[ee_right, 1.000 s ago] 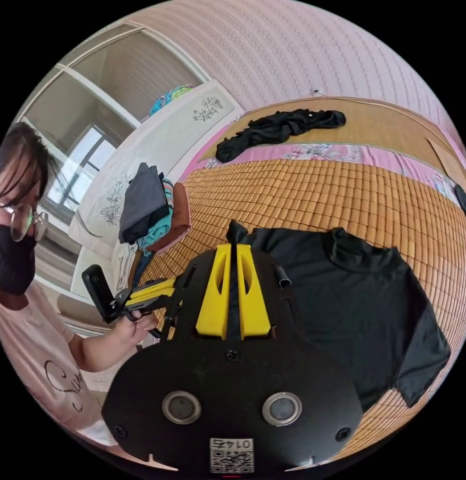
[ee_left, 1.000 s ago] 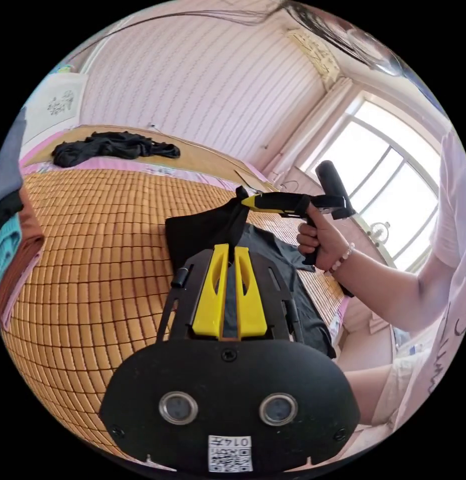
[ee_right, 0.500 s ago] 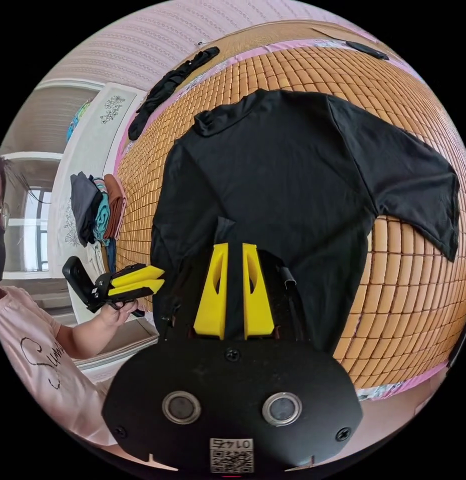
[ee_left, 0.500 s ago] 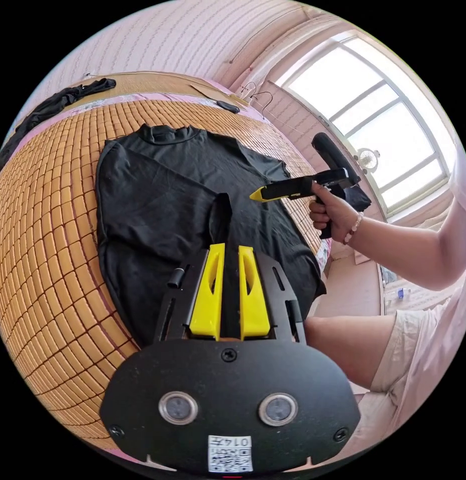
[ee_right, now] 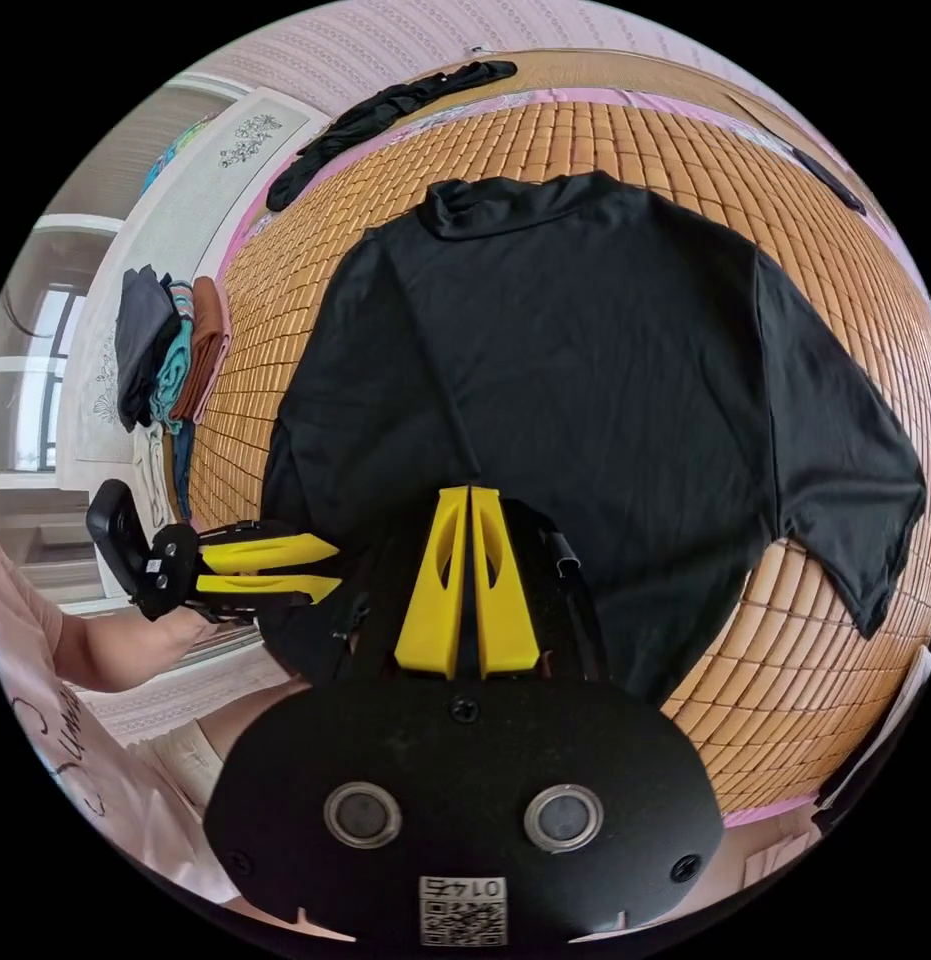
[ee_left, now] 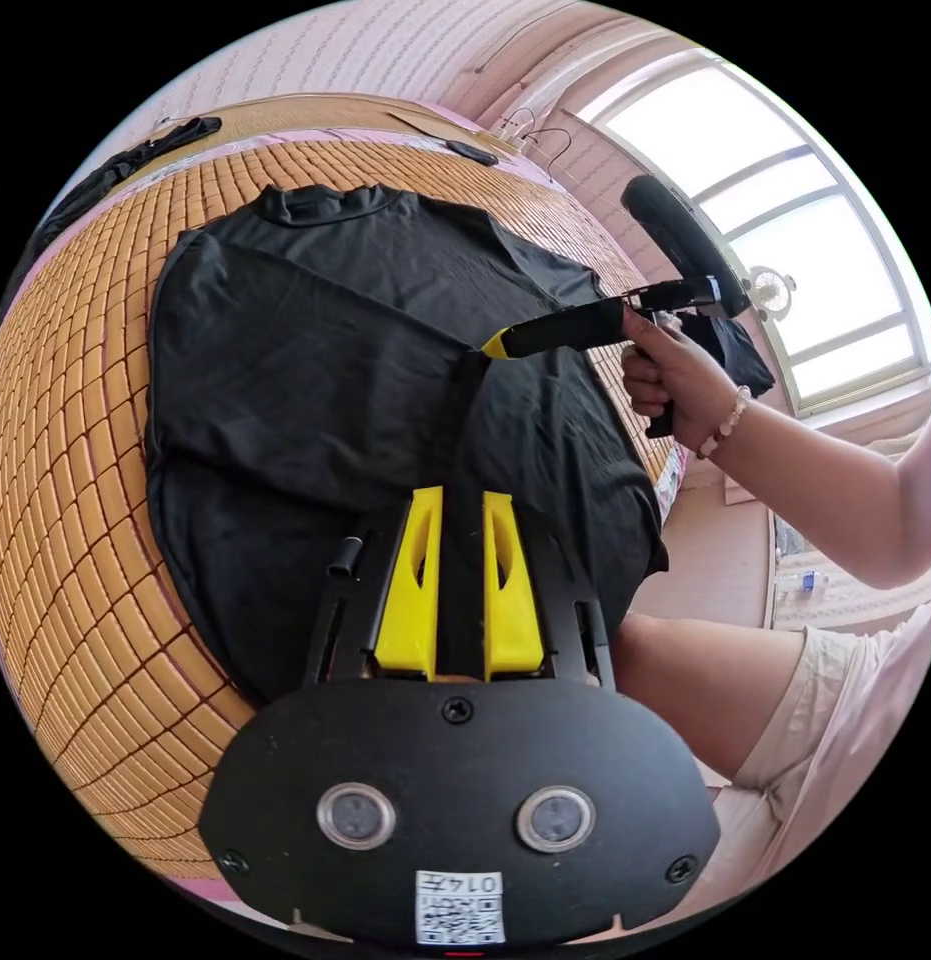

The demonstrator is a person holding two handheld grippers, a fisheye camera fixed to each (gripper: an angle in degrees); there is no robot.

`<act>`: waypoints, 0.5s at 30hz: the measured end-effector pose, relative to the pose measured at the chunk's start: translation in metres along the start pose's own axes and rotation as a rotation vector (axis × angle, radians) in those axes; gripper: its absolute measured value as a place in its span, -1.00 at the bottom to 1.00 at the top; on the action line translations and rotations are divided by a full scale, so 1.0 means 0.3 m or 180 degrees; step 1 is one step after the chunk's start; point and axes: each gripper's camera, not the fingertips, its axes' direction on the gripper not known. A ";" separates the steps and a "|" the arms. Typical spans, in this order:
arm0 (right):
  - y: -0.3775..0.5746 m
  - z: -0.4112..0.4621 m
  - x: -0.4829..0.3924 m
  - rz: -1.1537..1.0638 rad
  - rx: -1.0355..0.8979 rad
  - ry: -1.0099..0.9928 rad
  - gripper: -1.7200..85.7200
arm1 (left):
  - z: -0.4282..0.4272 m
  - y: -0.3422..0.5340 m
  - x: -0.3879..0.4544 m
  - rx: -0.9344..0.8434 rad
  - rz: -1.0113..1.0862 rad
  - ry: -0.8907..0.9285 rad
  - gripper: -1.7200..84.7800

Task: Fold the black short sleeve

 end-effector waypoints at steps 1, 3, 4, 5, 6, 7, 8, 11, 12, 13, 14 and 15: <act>0.031 -0.018 0.028 0.0050 -0.0042 -0.0020 -0.96 | 0.029 0.009 0.000 -0.0035 0.0043 0.0027 -0.81; 0.085 -0.046 0.064 0.0138 -0.0068 0.0056 -0.96 | 0.080 0.027 -0.003 -0.0110 0.0084 0.0030 -0.81; 0.122 -0.063 0.086 0.0217 -0.0084 0.0118 -0.96 | 0.116 0.039 -0.006 -0.0168 0.0119 0.0024 -0.81; 0.158 -0.089 0.105 0.0265 -0.0042 0.0026 -0.97 | 0.153 0.050 -0.008 -0.0246 0.0159 0.0020 -0.81; 0.175 -0.102 0.114 0.0318 -0.0017 0.0003 -0.97 | 0.166 0.056 -0.009 -0.0234 0.0180 0.0010 -0.81; 0.209 -0.130 0.129 0.0419 0.0045 -0.0004 -0.96 | 0.185 0.065 -0.009 -0.0233 0.0214 -0.0004 -0.81; 0.244 -0.165 0.140 0.0497 0.0161 -0.0024 -0.96 | 0.204 0.066 -0.009 -0.0302 0.0228 0.0003 -0.81; 0.347 -0.274 0.172 0.0704 0.0571 -0.0060 -0.95 | 0.194 0.063 0.011 -0.0193 0.0334 0.0036 -0.81; 0.369 -0.298 0.183 0.0773 0.0651 -0.0033 -0.95 | 0.191 0.058 0.019 -0.0164 0.0373 0.0035 -0.81; 0.416 -0.347 0.210 0.0938 0.0812 0.0042 -0.94 | 0.189 0.041 0.038 -0.0140 0.0469 0.0019 -0.83; 0.464 -0.397 0.245 0.1122 0.0979 0.0115 -0.93 | 0.200 0.013 0.065 -0.0150 0.0652 -0.0060 -0.84; 0.488 -0.422 0.264 0.1204 0.1067 0.0140 -0.91 | 0.213 -0.004 0.081 -0.0176 0.0756 -0.0169 -0.85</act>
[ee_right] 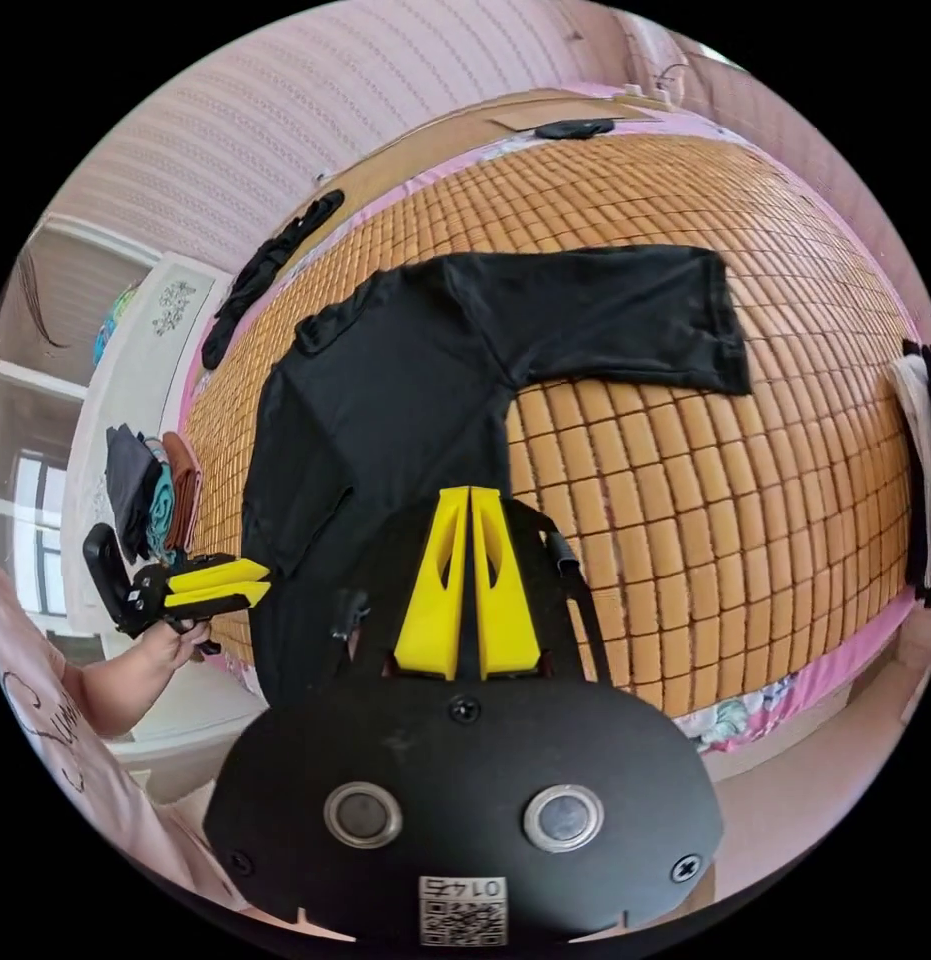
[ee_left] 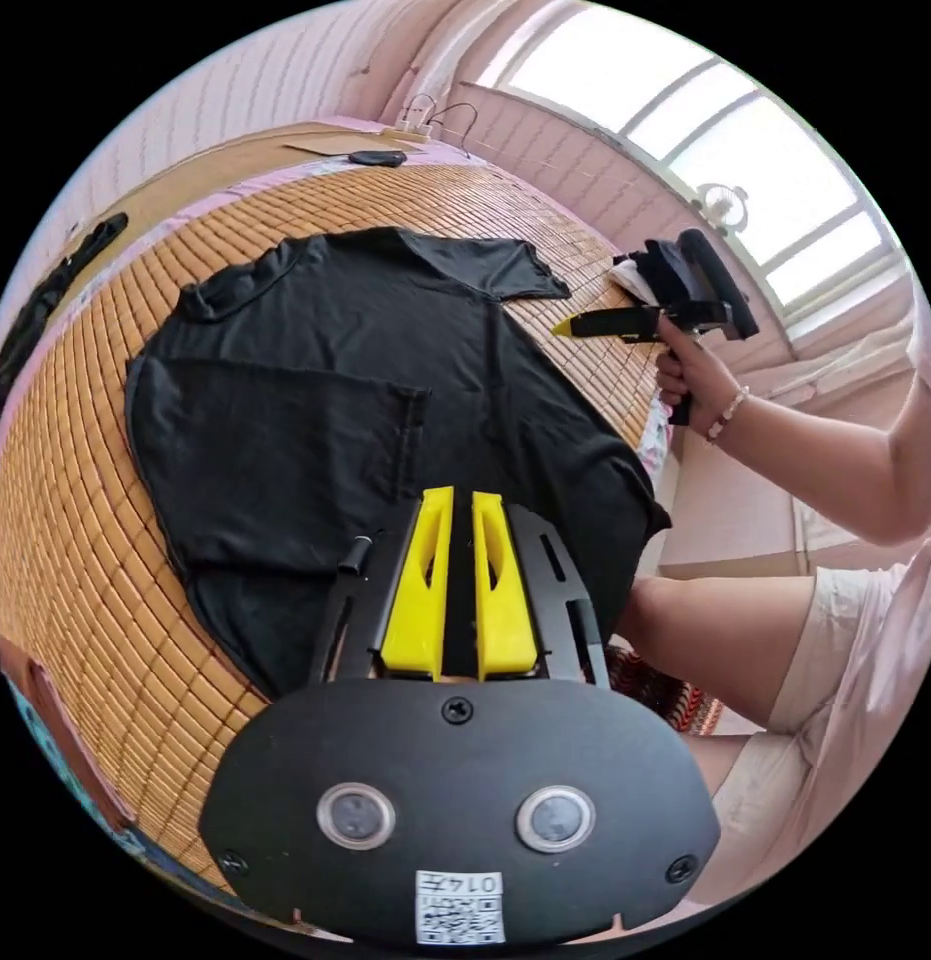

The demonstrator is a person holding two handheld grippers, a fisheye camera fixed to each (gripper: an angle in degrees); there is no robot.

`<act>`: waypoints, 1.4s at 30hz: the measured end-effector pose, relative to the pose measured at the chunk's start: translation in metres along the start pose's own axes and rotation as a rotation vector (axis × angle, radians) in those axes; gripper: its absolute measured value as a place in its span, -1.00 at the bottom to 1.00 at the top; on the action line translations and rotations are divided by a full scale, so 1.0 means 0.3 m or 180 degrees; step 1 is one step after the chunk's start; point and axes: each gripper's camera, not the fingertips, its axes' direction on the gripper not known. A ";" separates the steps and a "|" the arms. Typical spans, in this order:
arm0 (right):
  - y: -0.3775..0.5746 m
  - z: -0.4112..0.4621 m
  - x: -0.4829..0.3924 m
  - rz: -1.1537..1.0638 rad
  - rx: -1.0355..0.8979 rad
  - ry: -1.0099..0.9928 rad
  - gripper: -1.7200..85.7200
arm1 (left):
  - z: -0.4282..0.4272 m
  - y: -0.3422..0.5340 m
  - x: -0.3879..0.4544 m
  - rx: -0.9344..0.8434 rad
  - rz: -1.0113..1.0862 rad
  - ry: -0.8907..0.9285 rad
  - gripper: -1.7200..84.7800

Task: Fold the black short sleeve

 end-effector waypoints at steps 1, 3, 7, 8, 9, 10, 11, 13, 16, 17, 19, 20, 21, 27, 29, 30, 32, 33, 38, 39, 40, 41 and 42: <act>0.011 -0.056 0.052 0.0117 0.0188 0.0000 -0.88 | 0.038 -0.048 0.020 -0.0085 0.0150 -0.0285 -0.85; 0.016 -0.127 0.127 0.0221 0.0413 -0.0053 -0.78 | 0.117 -0.131 0.030 -0.0104 0.0297 -0.0523 -0.85; -0.021 -0.223 0.281 0.0440 0.0551 0.0172 -0.76 | 0.262 -0.408 0.048 0.0244 0.0414 -0.0283 -0.84; -0.032 -0.240 0.318 0.0459 0.0594 0.0188 -0.77 | 0.303 -0.500 0.088 0.0340 0.0611 -0.0370 -0.83; -0.038 -0.246 0.337 0.0475 0.0589 0.0210 -0.77 | 0.324 -0.545 0.110 0.0376 0.0727 -0.0420 -0.83; -0.051 -0.253 0.373 0.0516 0.0588 0.0254 -0.77 | 0.371 -0.631 0.149 0.0429 0.0924 -0.0491 -0.82; -0.064 -0.255 0.405 0.0550 0.0572 0.0275 -0.77 | 0.418 -0.714 0.178 0.0447 0.1080 -0.0485 -0.81; -0.084 -0.257 0.436 0.0592 0.0568 0.0281 -0.78 | 0.481 -0.824 0.208 0.0502 0.1198 -0.0448 -0.79; -0.129 -0.262 0.432 0.0465 0.0517 0.0321 -0.80 | 0.568 -0.954 0.254 0.0738 0.1360 -0.0561 -0.77; -0.143 -0.263 0.423 0.0416 0.0500 0.0423 -0.80 | 0.609 -1.000 0.272 0.0759 0.1473 -0.0572 -0.76; -0.161 -0.249 0.421 0.0411 0.0379 0.0602 -0.82 | 0.672 -1.072 0.284 0.0690 0.1473 -0.0511 -0.75; -0.164 -0.240 0.428 0.0428 0.0307 0.0720 -0.86 | 0.716 -1.121 0.288 0.0607 0.1451 -0.0430 -0.75; -0.159 -0.249 0.428 0.0394 0.0352 0.0730 -0.88 | 0.739 -1.144 0.290 0.0568 0.1441 -0.0390 -0.75; -0.094 -0.315 0.537 0.0421 0.0342 0.0228 -0.96 | 0.967 -1.305 0.317 0.0064 0.1497 -0.0522 -0.74; -0.069 -0.336 0.568 0.0458 0.0373 0.0082 -0.96 | 1.033 -1.335 0.313 -0.0159 0.1482 -0.0458 -0.76; -0.065 -0.339 0.572 0.0465 0.0378 0.0064 -0.96 | 1.048 -1.339 0.311 -0.0204 0.1485 -0.0447 -0.78; -0.055 -0.342 0.585 0.0476 0.0371 -0.0007 -0.96 | 1.083 -1.348 0.295 -0.0262 0.1463 -0.0375 -0.89; -0.051 -0.344 0.588 0.0484 0.0381 -0.0018 -0.96 | 1.088 -1.351 0.291 -0.0311 0.1510 -0.0293 -0.92; -0.037 -0.404 0.601 0.0422 0.0492 -0.0466 -0.96 | 0.938 -1.360 0.214 -0.0169 0.1595 -0.0291 -0.97; -0.036 -0.421 0.598 0.0404 0.0552 -0.0551 -0.96 | 0.893 -1.352 0.198 -0.0072 0.1584 -0.0262 -0.97; -0.038 -0.456 0.587 0.0352 0.0675 -0.0721 -0.96 | 0.796 -1.329 0.158 0.0118 0.1548 -0.0210 -0.97; -0.043 -0.487 0.569 0.0296 0.0779 -0.0879 -0.97 | 0.699 -1.299 0.111 0.0278 0.1484 -0.0170 -0.97; -0.049 -0.501 0.557 0.0259 0.0815 -0.0958 -0.97 | 0.649 -1.282 0.084 0.0345 0.1440 -0.0157 -0.97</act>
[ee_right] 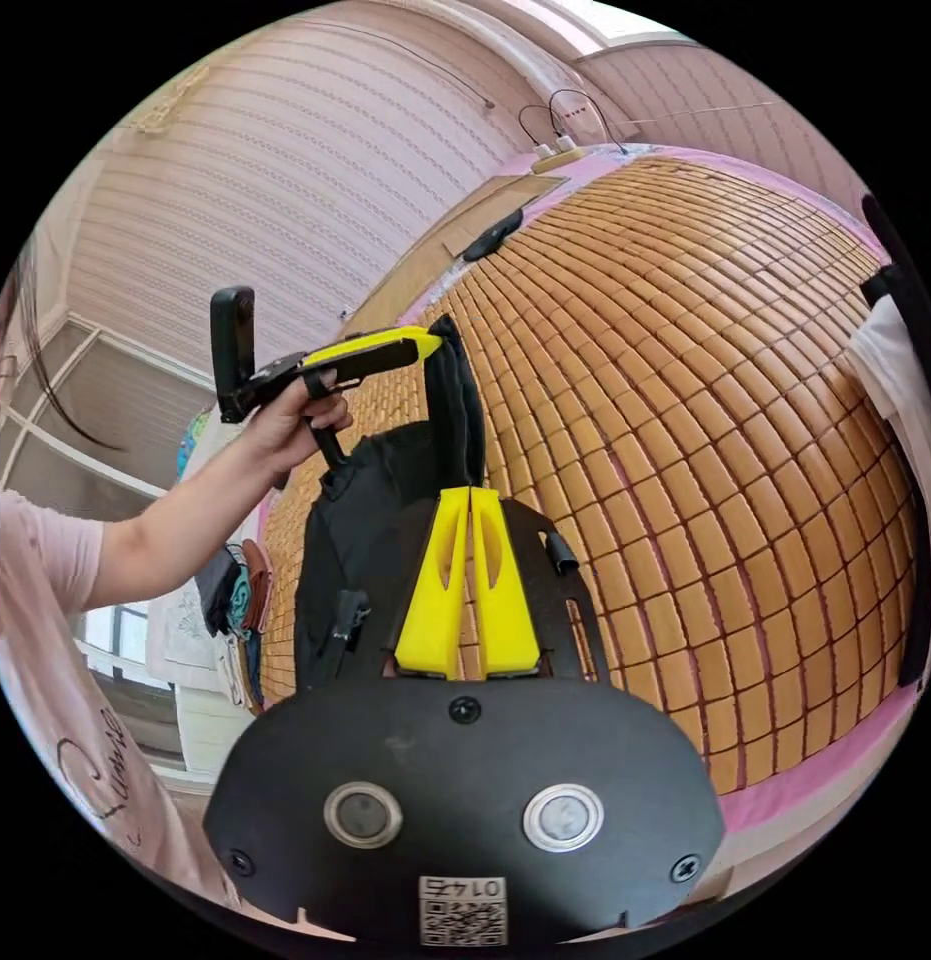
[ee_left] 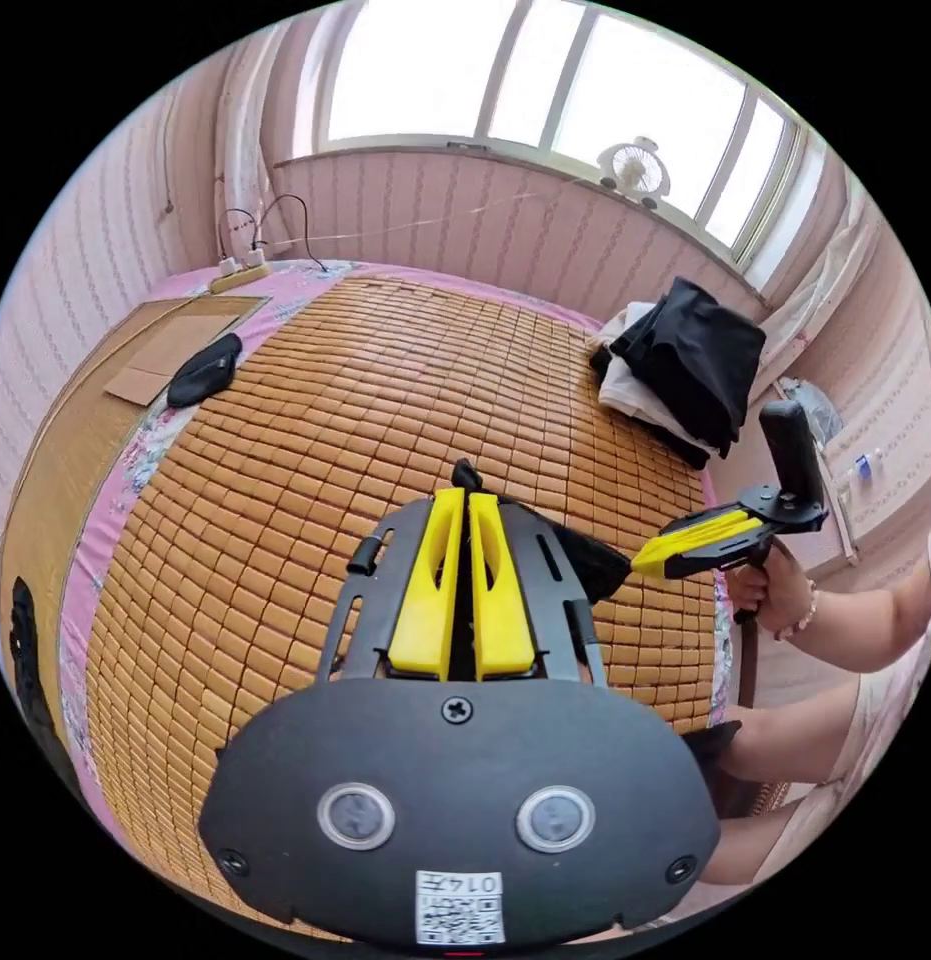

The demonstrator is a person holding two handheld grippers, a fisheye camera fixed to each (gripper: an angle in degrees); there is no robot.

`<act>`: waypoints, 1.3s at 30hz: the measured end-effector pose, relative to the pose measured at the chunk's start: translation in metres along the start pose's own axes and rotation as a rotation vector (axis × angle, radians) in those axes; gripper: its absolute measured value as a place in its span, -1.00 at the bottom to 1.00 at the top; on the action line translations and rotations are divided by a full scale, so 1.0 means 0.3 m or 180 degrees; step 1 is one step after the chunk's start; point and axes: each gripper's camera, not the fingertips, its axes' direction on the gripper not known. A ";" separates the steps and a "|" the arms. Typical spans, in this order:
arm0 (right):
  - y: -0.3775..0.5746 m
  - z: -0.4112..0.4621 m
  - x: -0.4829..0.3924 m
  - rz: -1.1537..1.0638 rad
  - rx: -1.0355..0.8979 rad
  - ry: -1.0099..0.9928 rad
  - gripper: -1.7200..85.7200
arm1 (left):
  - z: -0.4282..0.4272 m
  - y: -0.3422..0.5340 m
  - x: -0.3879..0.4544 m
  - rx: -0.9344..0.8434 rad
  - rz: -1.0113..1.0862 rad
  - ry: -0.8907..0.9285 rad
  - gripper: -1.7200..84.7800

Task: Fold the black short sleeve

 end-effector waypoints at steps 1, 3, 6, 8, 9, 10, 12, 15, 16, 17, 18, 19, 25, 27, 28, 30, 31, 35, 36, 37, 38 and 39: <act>-0.016 -0.012 -0.038 -0.0098 0.0040 -0.0167 -0.97 | -0.101 0.051 -0.040 0.0116 -0.0097 -0.0030 -0.97; -0.038 -0.018 -0.110 -0.0314 0.0054 -0.0379 -0.97 | -0.250 0.139 -0.096 0.0265 -0.0253 -0.0106 -0.98; -0.048 -0.002 -0.242 -0.0677 0.0003 -0.0659 -0.97 | -0.475 0.297 -0.149 0.0515 -0.0409 -0.0280 -0.98; -0.023 0.036 -0.335 -0.0846 -0.0090 -0.0784 -0.97 | -0.619 0.425 -0.173 0.0673 -0.0623 -0.0270 -0.98; -0.014 0.049 -0.356 -0.0880 -0.0132 -0.0803 -0.97 | -0.648 0.458 -0.176 0.0709 -0.0679 -0.0266 -0.98; 0.007 0.078 -0.395 -0.0946 -0.0244 -0.0838 -0.97 | -0.695 0.524 -0.175 0.0747 -0.0760 -0.0285 -0.98; 0.048 0.121 -0.445 -0.1040 -0.0403 -0.0842 -0.97 | -0.737 0.624 -0.165 0.0710 -0.0848 -0.0359 -0.98; 0.122 0.219 -0.496 -0.1133 -0.0762 -0.0664 -0.97 | -0.726 0.793 -0.143 0.0507 -0.0942 -0.0428 -0.98; 0.151 0.265 -0.505 -0.1140 -0.0898 -0.0597 -0.97 | -0.698 0.862 -0.140 0.0432 -0.1042 -0.0405 -0.98; 0.177 0.311 -0.511 -0.1147 -0.1024 -0.0568 -0.97 | -0.665 0.928 -0.137 0.0381 -0.1169 -0.0389 -0.98; 0.190 0.335 -0.513 -0.1149 -0.1093 -0.0561 -0.97 | -0.647 0.958 -0.137 0.0353 -0.1235 -0.0370 -0.98; 0.212 0.382 -0.517 -0.1145 -0.1235 -0.0541 -0.97 | -0.611 1.012 -0.137 0.0286 -0.1343 -0.0313 -0.98; 0.301 0.560 -0.561 -0.1374 -0.1865 -0.0200 -0.96 | -0.544 1.173 -0.152 0.0050 -0.1678 -0.0186 -0.98; 0.325 0.603 -0.566 -0.1444 -0.2098 -0.0176 -0.96 | -0.542 1.201 -0.165 -0.0073 -0.1728 -0.0104 -0.98; 0.340 0.631 -0.566 -0.1489 -0.2270 -0.0101 -0.96 | -0.542 1.214 -0.173 -0.0200 -0.1745 -0.0050 -0.98; 0.357 0.664 -0.563 -0.1562 -0.2481 0.0029 -0.96 | -0.556 1.227 -0.182 -0.0303 -0.1741 -0.0020 -0.98; 0.357 0.677 -0.562 -0.1589 -0.2554 0.0071 -0.96 | -0.573 1.227 -0.188 -0.0330 -0.1732 0.0002 -0.98; 0.240 0.700 -0.581 -0.1629 -0.2323 0.0090 -0.93 | -0.641 1.159 -0.205 -0.0355 -0.1641 -0.0129 -0.96; 0.208 0.704 -0.588 -0.1629 -0.2199 0.0117 -0.92 | -0.643 1.145 -0.204 -0.0347 -0.1630 -0.0154 -0.95; 0.136 0.722 -0.601 -0.1615 -0.1938 0.0194 -0.90 | -0.635 1.119 -0.200 -0.0340 -0.1629 -0.0196 -0.89; 0.059 0.752 -0.610 -0.1567 -0.1690 0.0285 -0.88 | -0.612 1.097 -0.194 -0.0379 -0.1655 -0.0235 -0.84; 0.020 0.772 -0.613 -0.1527 -0.1580 0.0342 -0.85 | -0.596 1.088 -0.191 -0.0419 -0.1664 -0.0239 -0.83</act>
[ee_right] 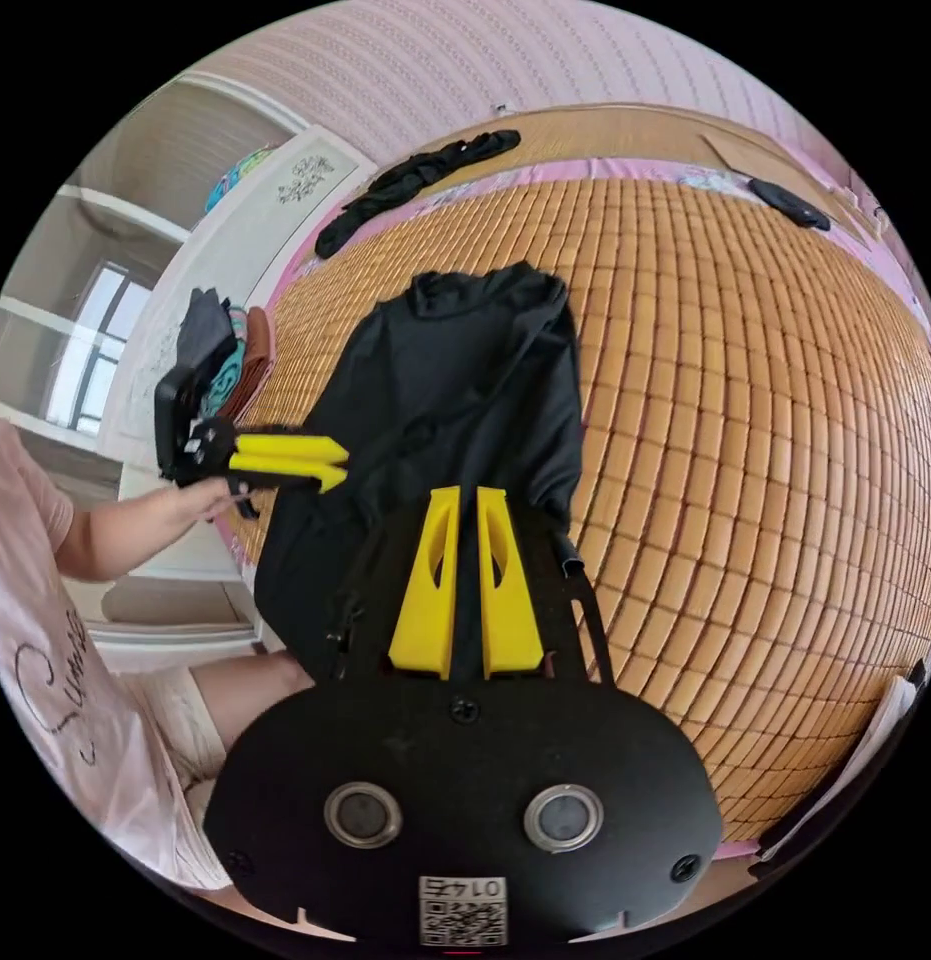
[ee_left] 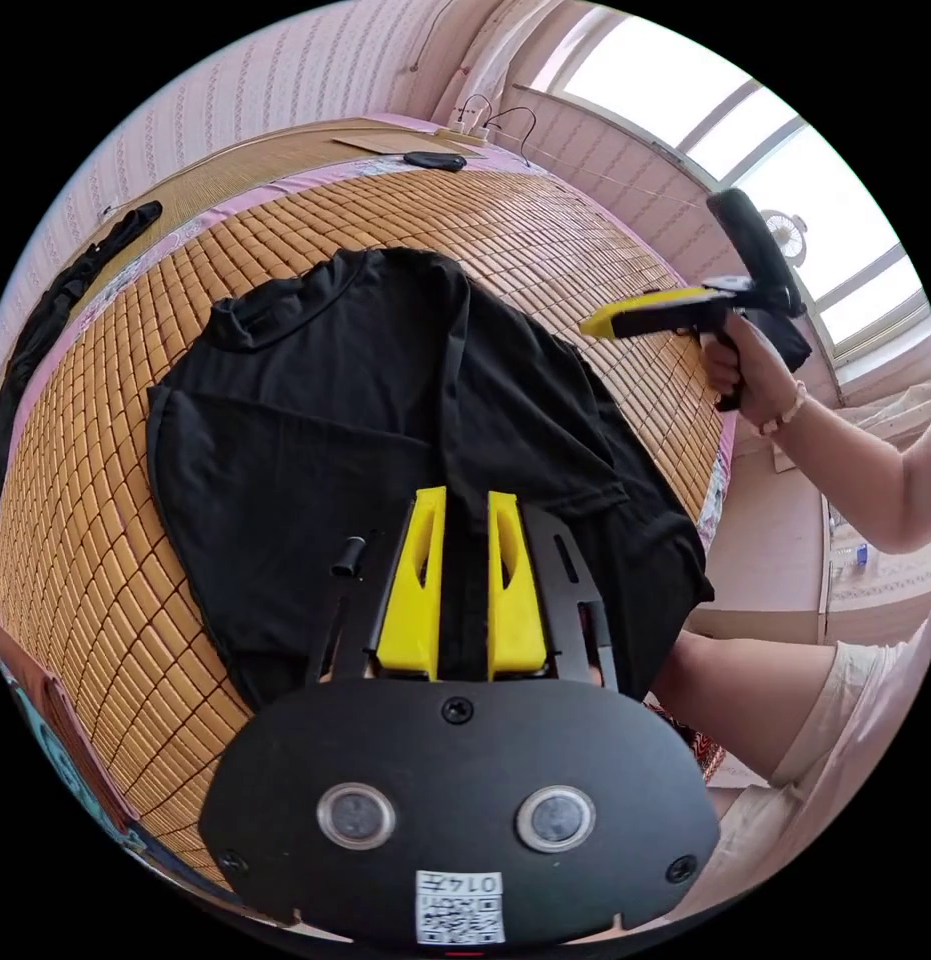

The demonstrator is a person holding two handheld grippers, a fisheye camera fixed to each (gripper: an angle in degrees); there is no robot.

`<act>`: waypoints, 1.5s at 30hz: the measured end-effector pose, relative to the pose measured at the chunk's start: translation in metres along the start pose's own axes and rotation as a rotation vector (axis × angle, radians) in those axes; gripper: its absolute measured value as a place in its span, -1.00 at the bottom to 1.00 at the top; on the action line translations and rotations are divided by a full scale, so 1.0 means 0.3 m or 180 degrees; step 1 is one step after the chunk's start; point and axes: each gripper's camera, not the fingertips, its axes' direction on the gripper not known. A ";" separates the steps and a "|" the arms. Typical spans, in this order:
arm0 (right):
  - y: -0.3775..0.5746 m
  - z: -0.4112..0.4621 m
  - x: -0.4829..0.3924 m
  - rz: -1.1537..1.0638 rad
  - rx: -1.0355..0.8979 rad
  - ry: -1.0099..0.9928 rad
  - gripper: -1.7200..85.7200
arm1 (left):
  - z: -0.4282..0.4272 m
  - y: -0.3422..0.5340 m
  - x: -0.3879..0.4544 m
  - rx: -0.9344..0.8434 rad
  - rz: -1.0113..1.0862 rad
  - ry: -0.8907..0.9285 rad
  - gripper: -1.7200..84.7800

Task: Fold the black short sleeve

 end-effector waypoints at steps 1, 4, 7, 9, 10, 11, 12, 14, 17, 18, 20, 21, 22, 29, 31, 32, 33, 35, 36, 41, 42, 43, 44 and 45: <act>-0.084 0.008 0.036 0.0135 0.0141 0.0087 -0.80 | 0.030 -0.013 0.016 -0.0078 -0.0025 -0.0020 -0.81; -0.292 0.055 0.127 0.0503 0.0227 -0.0128 -0.73 | 0.086 -0.025 0.043 -0.0192 -0.0100 -0.0128 -0.83; -0.455 0.185 0.163 0.0554 -0.0096 -0.0068 -0.81 | 0.113 -0.024 0.040 -0.0276 -0.0200 -0.0176 -0.89; -0.522 0.265 0.172 0.0539 -0.0390 0.0088 -0.92 | 0.102 -0.024 0.035 -0.0242 -0.0222 -0.0111 -0.94; -0.554 0.283 0.162 0.0460 -0.0447 0.0151 -0.95 | 0.095 -0.027 0.035 -0.0242 -0.0208 -0.0062 -0.96; -0.580 0.276 0.143 0.0381 -0.0422 0.0254 -0.96 | 0.080 -0.031 0.036 -0.0216 -0.0199 -0.0057 -0.97; -0.594 0.271 0.133 0.0348 -0.0429 0.0347 -0.96 | 0.071 -0.032 0.037 -0.0185 -0.0185 -0.0062 -0.97; -0.650 0.252 0.093 0.0225 -0.0508 0.0776 -0.97 | 0.026 -0.041 0.033 -0.0035 -0.0171 -0.0018 -0.98; -0.729 0.254 0.068 0.0088 -0.0627 0.1051 -0.97 | -0.011 -0.057 0.016 0.0060 -0.0191 0.0083 -0.98; -0.746 0.261 0.064 0.0046 -0.0666 0.1055 -0.96 | -0.013 -0.059 0.012 0.0056 -0.0194 0.0080 -0.98; -0.797 0.289 0.046 -0.0121 -0.0783 0.1061 -0.94 | -0.020 -0.061 -0.005 0.0020 -0.0220 0.0030 -0.98; -0.806 0.298 0.043 -0.0156 -0.0832 0.1063 -0.93 | -0.022 -0.059 -0.010 0.0014 -0.0234 0.0019 -0.98; -0.818 0.311 0.042 -0.0209 -0.0917 0.1074 -0.91 | -0.028 -0.054 -0.023 0.0005 -0.0268 0.0017 -0.98; -0.738 0.206 0.170 0.0053 -0.0755 0.0893 -0.62 | -0.056 -0.013 -0.102 -0.0004 -0.0576 0.0447 -0.97; -0.657 0.167 0.211 0.0108 -0.0633 0.0726 -0.68 | -0.065 -0.012 -0.109 -0.0061 -0.0593 0.0484 -0.96; -0.589 0.158 0.231 0.0140 -0.0583 0.0639 -0.72 | -0.075 -0.012 -0.107 -0.0084 -0.0582 0.0407 -0.92; -0.553 0.160 0.241 0.0171 -0.0580 0.0608 -0.73 | -0.082 -0.013 -0.105 -0.0097 -0.0585 0.0345 -0.91; -0.406 0.175 0.255 0.0242 -0.0482 0.0482 -0.72 | -0.132 -0.022 -0.095 -0.0067 -0.0505 0.0116 -0.87; -0.369 0.176 0.254 0.0249 -0.0417 0.0474 -0.72 | -0.149 -0.024 -0.094 -0.0032 -0.0477 0.0044 -0.86; -0.186 0.230 0.299 0.0536 -0.0288 0.0449 -0.71 | -0.217 -0.127 -0.079 0.0083 0.0056 -0.0488 -0.85; -0.182 0.238 0.310 0.0562 -0.0283 0.0408 -0.72 | -0.218 -0.153 -0.084 0.0109 0.0073 -0.0428 -0.85; -0.181 0.257 0.333 0.0598 -0.0306 0.0279 -0.77 | -0.220 -0.213 -0.097 0.0202 0.0090 -0.0272 -0.84; -0.182 0.273 0.351 0.0584 -0.0361 0.0124 -0.85 | -0.217 -0.278 -0.113 0.0322 0.0088 -0.0119 -0.82; -0.181 0.274 0.357 0.0574 -0.0357 0.0062 -0.86 | -0.212 -0.314 -0.122 0.0362 0.0070 -0.0042 -0.81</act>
